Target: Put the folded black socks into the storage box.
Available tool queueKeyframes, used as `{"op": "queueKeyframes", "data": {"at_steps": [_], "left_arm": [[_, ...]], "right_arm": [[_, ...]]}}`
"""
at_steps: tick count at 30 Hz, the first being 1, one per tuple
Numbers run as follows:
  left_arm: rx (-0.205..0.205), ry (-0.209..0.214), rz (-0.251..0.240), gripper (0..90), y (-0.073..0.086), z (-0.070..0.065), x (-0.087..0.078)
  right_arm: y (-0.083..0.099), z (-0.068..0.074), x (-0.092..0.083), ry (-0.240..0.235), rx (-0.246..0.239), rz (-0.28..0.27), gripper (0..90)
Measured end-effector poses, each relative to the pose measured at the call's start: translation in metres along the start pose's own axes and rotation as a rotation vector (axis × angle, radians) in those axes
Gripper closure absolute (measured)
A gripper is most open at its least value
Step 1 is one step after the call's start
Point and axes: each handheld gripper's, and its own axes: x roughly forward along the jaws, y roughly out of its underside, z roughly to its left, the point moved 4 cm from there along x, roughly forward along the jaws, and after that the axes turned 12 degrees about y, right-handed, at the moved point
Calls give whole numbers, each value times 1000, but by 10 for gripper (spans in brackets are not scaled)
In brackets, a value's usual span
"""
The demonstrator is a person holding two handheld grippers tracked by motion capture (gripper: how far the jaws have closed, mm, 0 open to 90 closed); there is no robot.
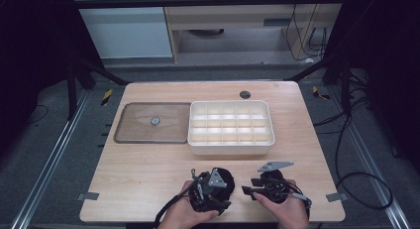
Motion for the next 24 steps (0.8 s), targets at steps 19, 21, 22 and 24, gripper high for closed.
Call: {"op": "queueKeyframes", "data": {"at_steps": [19,21,22,24], "left_arm": [[17,-5,-23,432,0,-6,-10],[19,-3,-27,432,0,-6,-12],[18,-3,-30,431,0,-7,-13],[22,-1,-37,429,0,-8,-15]], "right_arm": [[0,0,-1,-6,-1,-2,505],[0,0,-1,-6,0,-2,505],[0,0,-1,-6,3,-1,504],[0,0,-1,-4,1,2,500]]}}
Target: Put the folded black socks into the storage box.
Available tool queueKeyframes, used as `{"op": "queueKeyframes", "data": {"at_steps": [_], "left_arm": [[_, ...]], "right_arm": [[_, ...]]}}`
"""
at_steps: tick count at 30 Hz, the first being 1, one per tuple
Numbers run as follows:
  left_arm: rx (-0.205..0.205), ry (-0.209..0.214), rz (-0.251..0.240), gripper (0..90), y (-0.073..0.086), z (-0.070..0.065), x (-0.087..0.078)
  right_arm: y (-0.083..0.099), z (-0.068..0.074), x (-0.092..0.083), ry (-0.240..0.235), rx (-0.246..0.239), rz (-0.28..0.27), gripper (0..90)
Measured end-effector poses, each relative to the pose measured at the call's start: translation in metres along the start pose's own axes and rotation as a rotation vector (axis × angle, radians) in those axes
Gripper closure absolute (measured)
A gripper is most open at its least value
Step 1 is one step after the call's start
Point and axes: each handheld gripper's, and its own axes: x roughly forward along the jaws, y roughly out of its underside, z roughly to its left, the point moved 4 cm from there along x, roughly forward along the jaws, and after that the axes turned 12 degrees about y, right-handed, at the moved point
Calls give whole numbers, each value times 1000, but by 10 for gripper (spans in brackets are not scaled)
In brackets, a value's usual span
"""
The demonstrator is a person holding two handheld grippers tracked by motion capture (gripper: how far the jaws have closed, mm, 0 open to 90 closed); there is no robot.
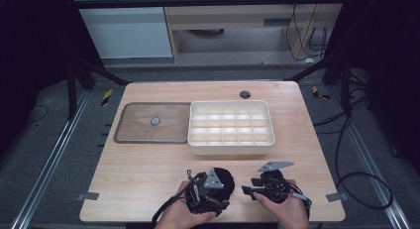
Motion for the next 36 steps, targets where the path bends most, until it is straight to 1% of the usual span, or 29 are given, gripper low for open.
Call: {"op": "queueKeyframes", "data": {"at_steps": [3,9,12,16,17,20,21,22,23,27,29,31,33,36], "left_arm": [[3,-2,-9,421,0,-2,-3],[1,-19,-24,409,0,-2,-17],[-7,-26,-38,399,0,0,-26],[-28,-49,-43,381,1,6,-37],[-32,-54,-44,369,2,7,-39],[-55,-76,-60,342,5,14,-49],[-58,-79,-60,321,6,15,-51],[-68,-93,-61,303,8,18,-55],[-74,-100,-67,274,9,20,-57],[-105,-136,-70,178,16,31,-67],[-122,-169,-64,124,22,38,-73],[-131,-188,-73,104,27,45,-78],[-154,-207,-79,89,34,53,-83],[-181,-258,-78,74,47,66,-91]], "right_arm": [[-1,1,-1,-2,8,-2,498],[-5,4,-6,0,-4,-16,487],[-9,7,-11,-2,-7,-16,476],[-15,10,-19,-7,-13,-23,457],[-17,11,-22,-2,-14,-25,450],[-22,13,-28,0,-17,-29,425],[-24,13,-30,14,-20,-30,406],[-25,14,-32,13,-17,-30,393],[-27,15,-33,26,-19,-31,376],[-34,19,-38,43,-27,-35,321],[-38,23,-40,47,-32,-32,291],[-42,26,-40,58,-44,-31,258],[-46,30,-39,67,-55,-33,228],[-52,35,-34,69,-58,-31,193]]}}
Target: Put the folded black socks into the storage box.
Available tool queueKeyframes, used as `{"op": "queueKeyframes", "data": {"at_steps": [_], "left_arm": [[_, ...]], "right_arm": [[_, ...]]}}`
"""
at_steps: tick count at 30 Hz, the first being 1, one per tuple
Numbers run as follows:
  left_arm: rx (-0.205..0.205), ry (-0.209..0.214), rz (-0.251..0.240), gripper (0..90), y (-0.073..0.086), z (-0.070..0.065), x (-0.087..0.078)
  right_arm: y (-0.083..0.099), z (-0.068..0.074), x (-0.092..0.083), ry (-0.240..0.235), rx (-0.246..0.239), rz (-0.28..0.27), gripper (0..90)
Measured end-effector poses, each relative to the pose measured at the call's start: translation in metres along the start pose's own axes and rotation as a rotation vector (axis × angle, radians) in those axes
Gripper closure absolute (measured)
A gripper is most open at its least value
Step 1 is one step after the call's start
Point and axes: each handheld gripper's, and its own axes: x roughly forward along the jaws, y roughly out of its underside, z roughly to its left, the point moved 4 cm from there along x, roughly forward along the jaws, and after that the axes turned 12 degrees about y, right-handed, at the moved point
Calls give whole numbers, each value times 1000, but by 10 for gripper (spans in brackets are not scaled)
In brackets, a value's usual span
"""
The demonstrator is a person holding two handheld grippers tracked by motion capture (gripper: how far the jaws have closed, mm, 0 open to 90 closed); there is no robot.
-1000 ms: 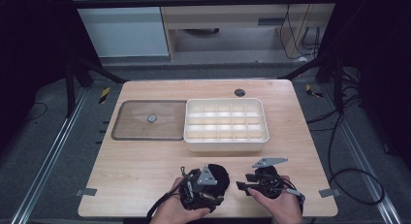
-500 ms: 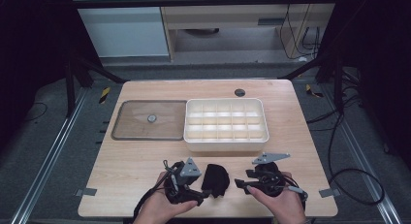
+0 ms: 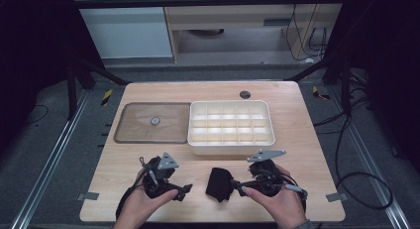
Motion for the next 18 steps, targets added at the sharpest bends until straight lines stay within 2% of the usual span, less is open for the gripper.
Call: {"op": "queueKeyframes", "data": {"at_steps": [5,9,13,18], "left_arm": [[-34,-95,2,61,21,30,-5],[-100,-112,-14,58,40,51,-9],[-136,-152,-31,59,58,70,-15],[-180,-177,-53,62,76,84,-17]], "right_arm": [[-5,11,16,-11,-7,28,153],[-6,17,32,-17,-2,51,163],[-6,20,43,-10,6,66,207],[-6,21,53,-6,20,76,232]]}}
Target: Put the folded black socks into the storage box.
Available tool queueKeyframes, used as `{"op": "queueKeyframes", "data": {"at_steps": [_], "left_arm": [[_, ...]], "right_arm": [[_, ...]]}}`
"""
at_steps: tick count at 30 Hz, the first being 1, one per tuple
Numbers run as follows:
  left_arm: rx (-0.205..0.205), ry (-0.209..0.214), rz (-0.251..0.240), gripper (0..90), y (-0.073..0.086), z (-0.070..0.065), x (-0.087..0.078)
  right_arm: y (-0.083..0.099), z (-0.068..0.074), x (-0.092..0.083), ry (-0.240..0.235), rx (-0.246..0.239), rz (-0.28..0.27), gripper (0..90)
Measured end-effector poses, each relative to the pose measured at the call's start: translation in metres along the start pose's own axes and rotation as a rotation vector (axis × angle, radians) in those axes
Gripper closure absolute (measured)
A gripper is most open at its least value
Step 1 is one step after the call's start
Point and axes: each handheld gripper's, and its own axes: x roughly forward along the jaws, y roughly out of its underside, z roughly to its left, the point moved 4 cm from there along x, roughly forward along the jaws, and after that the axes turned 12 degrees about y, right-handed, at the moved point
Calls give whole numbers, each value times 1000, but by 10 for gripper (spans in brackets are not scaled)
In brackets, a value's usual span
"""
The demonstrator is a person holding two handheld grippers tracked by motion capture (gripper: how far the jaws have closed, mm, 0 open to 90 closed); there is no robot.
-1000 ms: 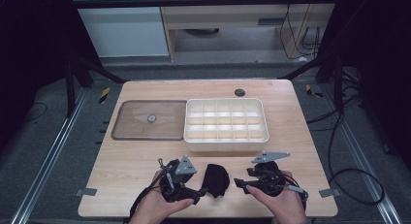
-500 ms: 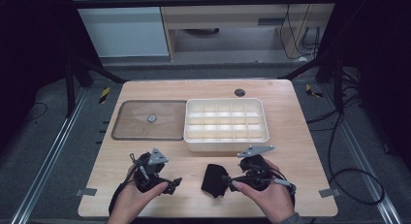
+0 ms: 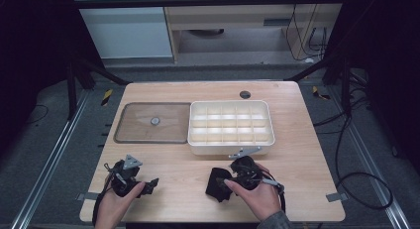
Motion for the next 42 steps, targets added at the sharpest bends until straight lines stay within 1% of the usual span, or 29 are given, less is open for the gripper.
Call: {"op": "queueKeyframes", "data": {"at_steps": [3,6,11,17,20,26,28,30,32,34,37,38,39,42], "left_arm": [[-24,-12,-15,63,6,7,-2],[-30,-34,-17,64,9,13,-4],[-53,-46,-14,64,15,20,-4],[-73,-58,-11,64,21,25,-3],[-77,-64,-8,64,23,26,-1],[-79,-65,-7,63,24,27,1],[-78,-63,-3,63,25,27,1],[-85,-62,-6,63,25,26,2],[-76,-65,4,63,26,26,4],[-70,-66,9,54,26,24,5],[-68,-68,0,54,25,21,7],[-64,-72,4,53,26,21,7],[-51,-76,9,52,26,21,8],[-53,-76,3,46,25,20,8]], "right_arm": [[1,0,4,-2,5,2,238],[2,1,7,-6,8,3,241],[4,0,7,-4,16,8,247],[5,-3,7,-4,24,21,260],[5,-3,8,-5,25,16,259],[8,-3,16,-5,36,26,251],[9,-3,18,-12,43,26,249],[10,-2,20,-13,50,29,248],[11,-2,22,-14,57,36,248],[10,-2,23,-18,53,33,249],[10,0,25,-20,61,35,251],[10,-1,25,-20,58,34,251],[10,0,26,-16,63,37,251],[12,0,27,-24,59,38,254]]}}
